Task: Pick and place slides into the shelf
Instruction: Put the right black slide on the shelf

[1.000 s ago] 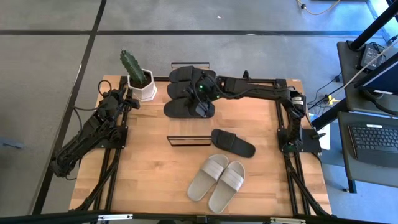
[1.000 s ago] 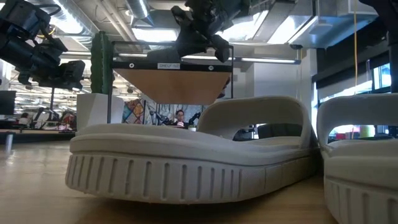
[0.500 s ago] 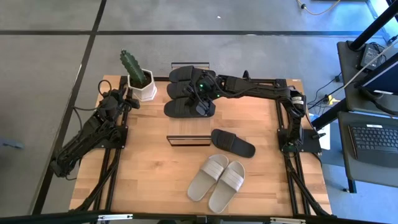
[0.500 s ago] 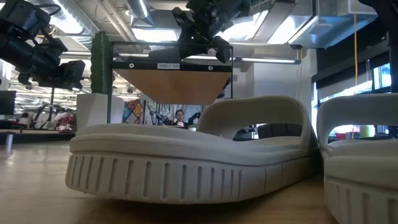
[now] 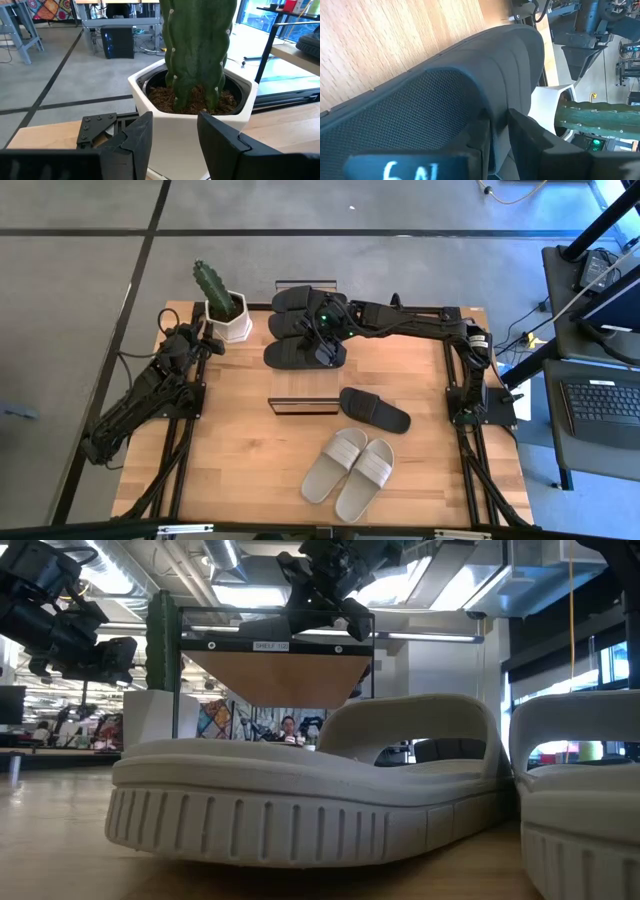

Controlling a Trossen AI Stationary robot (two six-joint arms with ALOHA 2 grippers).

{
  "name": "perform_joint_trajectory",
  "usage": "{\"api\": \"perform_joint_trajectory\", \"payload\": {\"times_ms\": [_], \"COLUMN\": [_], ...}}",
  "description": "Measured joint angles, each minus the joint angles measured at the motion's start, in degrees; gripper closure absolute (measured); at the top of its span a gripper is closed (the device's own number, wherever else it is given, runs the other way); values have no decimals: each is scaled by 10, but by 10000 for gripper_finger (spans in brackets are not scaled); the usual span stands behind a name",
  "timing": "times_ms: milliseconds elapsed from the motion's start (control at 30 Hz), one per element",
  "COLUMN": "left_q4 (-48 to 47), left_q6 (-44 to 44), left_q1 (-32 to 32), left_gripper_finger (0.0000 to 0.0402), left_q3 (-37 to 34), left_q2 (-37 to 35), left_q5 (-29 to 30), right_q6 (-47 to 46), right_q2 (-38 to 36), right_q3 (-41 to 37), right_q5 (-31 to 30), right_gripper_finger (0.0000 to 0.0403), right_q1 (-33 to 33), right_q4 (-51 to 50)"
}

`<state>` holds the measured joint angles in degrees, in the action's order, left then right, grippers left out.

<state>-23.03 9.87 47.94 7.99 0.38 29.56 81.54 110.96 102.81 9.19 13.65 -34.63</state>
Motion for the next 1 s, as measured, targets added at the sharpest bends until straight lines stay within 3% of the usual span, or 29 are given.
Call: {"api": "perform_joint_trajectory", "payload": {"times_ms": [1000], "left_q4": [0], "left_q6": [0], "left_q1": [0], "left_gripper_finger": [254], "left_q3": [0], "left_q2": [0], "left_q5": [0], "right_q6": [-3], "right_q2": [0], "right_q3": [0], "right_q5": [0], "right_gripper_finger": [333], "right_q1": [-2], "right_q4": [4]}}
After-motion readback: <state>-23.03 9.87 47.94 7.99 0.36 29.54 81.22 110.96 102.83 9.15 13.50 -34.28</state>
